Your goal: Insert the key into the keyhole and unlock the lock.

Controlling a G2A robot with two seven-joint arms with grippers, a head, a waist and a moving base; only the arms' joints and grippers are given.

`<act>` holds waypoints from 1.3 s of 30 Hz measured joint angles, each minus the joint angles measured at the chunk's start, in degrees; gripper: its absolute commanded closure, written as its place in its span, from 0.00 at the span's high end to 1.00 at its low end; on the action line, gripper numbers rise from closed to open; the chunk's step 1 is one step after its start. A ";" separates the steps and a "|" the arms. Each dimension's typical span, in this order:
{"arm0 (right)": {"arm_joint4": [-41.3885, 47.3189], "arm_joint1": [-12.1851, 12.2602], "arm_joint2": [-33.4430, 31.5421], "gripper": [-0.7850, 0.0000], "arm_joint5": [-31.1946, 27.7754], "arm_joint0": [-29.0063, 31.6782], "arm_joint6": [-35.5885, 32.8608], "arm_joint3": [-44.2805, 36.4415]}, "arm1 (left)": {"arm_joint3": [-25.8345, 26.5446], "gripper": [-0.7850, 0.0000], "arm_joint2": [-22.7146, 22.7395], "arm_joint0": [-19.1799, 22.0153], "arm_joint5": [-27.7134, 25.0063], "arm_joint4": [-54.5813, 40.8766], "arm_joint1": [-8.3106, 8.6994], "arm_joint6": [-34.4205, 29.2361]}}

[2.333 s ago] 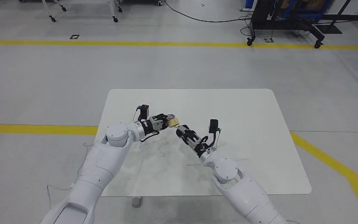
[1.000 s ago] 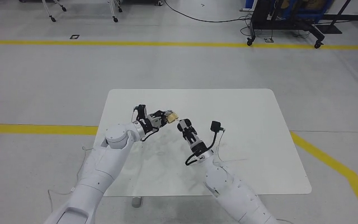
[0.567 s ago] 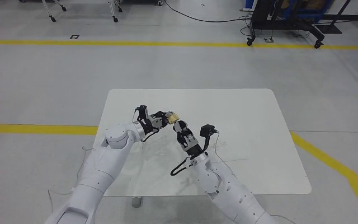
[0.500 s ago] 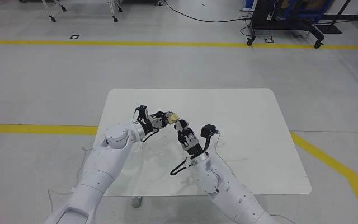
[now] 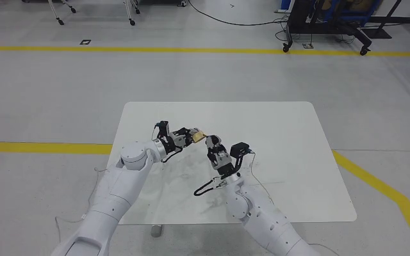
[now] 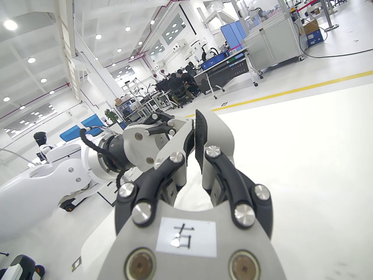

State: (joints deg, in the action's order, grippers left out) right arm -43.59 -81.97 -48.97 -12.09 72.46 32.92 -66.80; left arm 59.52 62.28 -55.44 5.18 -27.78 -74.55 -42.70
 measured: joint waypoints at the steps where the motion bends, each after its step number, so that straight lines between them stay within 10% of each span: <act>1: -0.05 -0.08 0.04 0.00 0.21 -0.12 -0.58 0.29 | -0.03 0.00 0.02 0.00 0.00 0.00 -0.01 0.02; 11: 2.03 -0.60 -0.41 0.00 -1.78 0.89 -4.84 -0.07 | -0.45 0.00 0.44 0.14 -0.25 -0.03 -0.01 0.34; 18: 22.14 0.29 -6.40 0.00 -9.95 5.57 -16.81 -6.37 | -0.02 0.00 0.52 0.11 -2.19 1.51 0.10 0.09; 25: 37.24 1.65 -11.33 0.00 -6.39 8.74 -35.21 -11.52 | 0.10 0.00 -0.47 0.32 -2.44 4.37 0.24 -2.30; 39: 41.92 2.40 -12.98 0.00 -1.06 10.52 -45.60 -16.18 | -0.23 0.00 -1.75 1.05 -3.51 8.61 0.47 -5.31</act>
State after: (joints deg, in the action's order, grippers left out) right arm -1.67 -79.57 -61.95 -13.14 82.98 -12.68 -82.98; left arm 59.29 60.53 -54.39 1.67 -19.17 -74.08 -48.01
